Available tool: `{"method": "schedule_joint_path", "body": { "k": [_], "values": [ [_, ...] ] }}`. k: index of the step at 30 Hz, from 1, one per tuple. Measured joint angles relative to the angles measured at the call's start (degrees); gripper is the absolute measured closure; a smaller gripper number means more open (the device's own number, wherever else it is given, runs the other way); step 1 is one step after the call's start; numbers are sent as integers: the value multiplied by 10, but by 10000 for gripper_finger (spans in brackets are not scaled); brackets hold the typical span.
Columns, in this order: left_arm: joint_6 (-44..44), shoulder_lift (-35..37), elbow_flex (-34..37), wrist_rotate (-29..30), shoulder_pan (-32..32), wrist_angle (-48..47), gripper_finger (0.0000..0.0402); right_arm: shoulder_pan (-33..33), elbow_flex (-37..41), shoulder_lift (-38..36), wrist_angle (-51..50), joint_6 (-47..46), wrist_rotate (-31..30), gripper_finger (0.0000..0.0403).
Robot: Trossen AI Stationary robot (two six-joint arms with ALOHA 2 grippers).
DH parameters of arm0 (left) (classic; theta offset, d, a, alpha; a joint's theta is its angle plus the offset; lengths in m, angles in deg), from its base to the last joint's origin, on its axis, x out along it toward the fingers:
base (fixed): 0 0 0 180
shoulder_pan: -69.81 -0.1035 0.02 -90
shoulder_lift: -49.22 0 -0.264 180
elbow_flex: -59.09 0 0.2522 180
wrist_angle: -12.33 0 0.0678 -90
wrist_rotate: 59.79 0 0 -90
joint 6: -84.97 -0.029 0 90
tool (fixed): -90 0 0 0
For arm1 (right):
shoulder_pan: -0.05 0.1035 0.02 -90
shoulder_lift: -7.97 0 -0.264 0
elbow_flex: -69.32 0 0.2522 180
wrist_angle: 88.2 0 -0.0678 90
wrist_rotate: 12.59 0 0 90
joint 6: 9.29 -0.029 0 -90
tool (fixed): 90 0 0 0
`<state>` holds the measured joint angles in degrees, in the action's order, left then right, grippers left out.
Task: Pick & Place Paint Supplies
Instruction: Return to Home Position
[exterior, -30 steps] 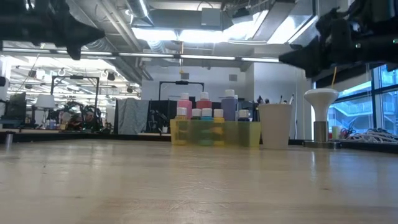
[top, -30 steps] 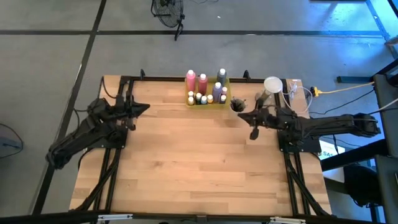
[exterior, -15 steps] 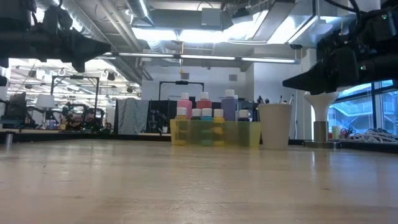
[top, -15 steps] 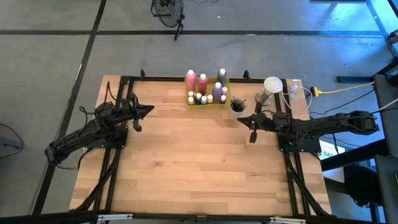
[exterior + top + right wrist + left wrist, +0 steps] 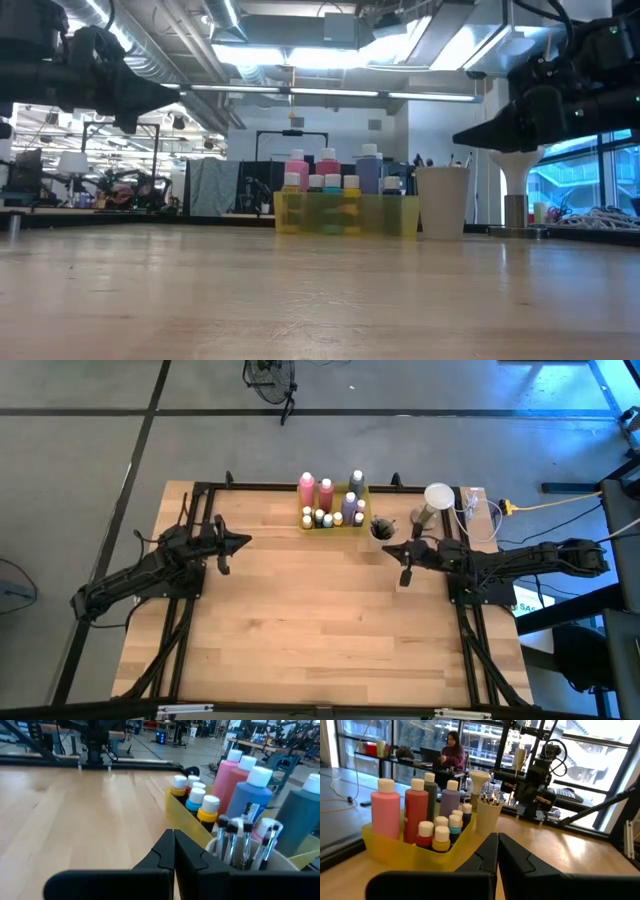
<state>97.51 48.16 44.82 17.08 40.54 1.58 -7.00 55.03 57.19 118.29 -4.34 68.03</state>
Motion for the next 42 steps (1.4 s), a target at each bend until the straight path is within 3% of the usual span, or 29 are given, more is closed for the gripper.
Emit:
{"method": "schedule_joint_path", "body": {
  "k": [4,10,18,28,42],
  "values": [
    [2,0,0,0,0,0,396,0,0,0,-30,-11,3,402],
    [2,0,0,0,0,-1,391,0,0,0,-55,-117,10,402],
    [2,0,0,0,0,-1,395,9,0,-9,-72,-120,5,402],
    [2,0,0,0,0,-1,393,16,-1,-213,-222,-120,10,402],
    [2,0,0,0,0,0,390,16,-1,-440,-246,-120,10,402]
  ]
}}
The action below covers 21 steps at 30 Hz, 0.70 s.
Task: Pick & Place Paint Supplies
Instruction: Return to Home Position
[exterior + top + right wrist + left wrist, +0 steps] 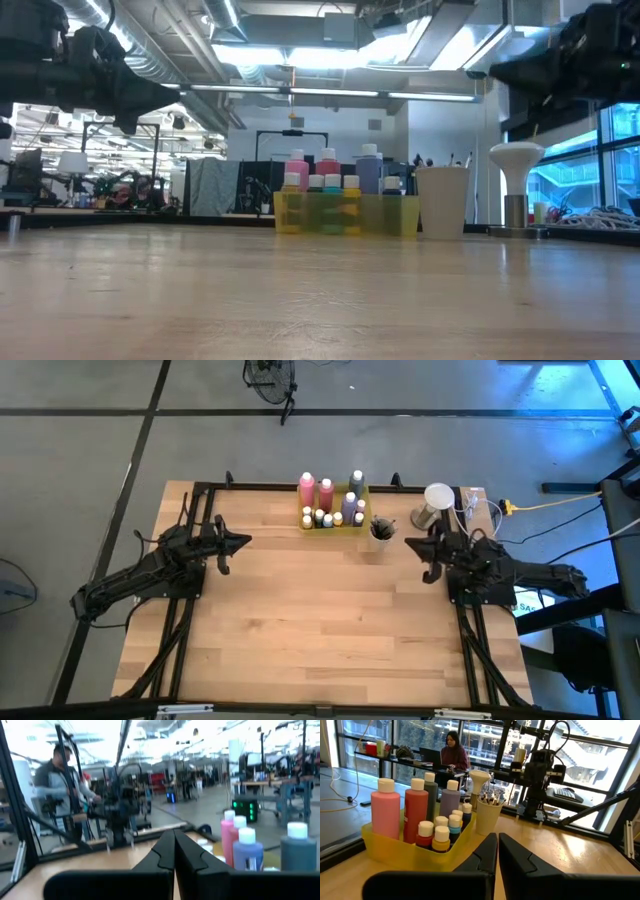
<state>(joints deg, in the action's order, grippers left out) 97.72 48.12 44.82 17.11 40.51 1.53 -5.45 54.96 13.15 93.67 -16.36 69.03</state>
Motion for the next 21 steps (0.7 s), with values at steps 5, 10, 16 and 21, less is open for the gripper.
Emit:
{"method": "schedule_joint_path", "body": {
  "k": [5,10,16,21],
  "values": [
    [0,0,0,0,0,0,389,0,0,-43,-1,0,0,402],
    [0,0,0,0,0,0,393,0,0,-52,16,0,-2,402],
    [0,0,0,0,0,0,391,0,0,-52,3,0,-2,402],
    [0,0,0,0,0,0,389,0,0,-52,-2,0,-1,402]
  ]
}}
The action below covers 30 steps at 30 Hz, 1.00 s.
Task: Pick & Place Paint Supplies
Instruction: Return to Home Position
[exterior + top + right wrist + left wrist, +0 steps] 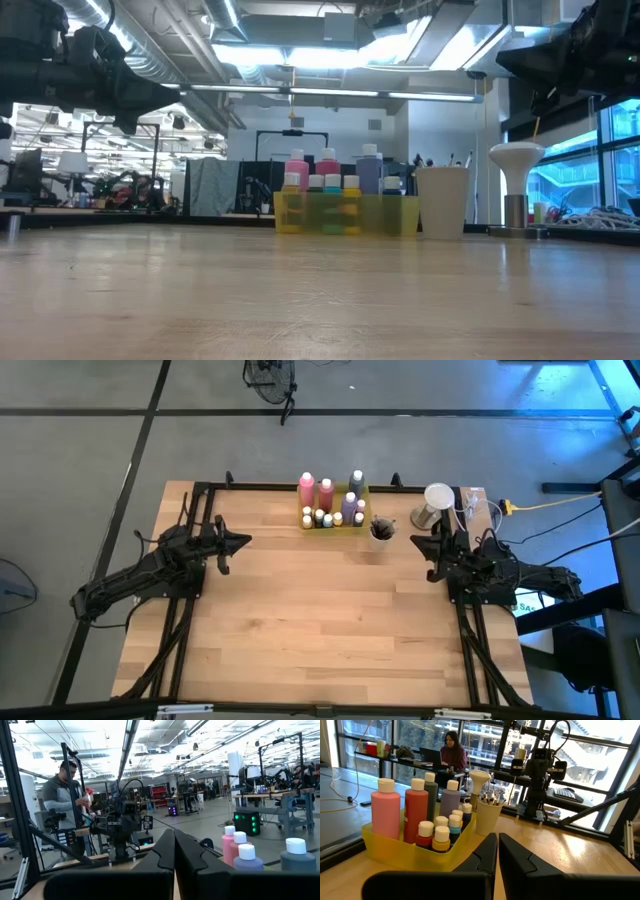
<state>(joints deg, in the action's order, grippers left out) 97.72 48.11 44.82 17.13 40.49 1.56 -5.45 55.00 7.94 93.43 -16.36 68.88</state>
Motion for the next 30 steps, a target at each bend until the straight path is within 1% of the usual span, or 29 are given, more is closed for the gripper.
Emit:
{"method": "schedule_joint_path", "body": {
  "k": [30],
  "values": [
    [0,0,0,0,0,0,395,0,0,0,1,0,1,402]
  ]
}}
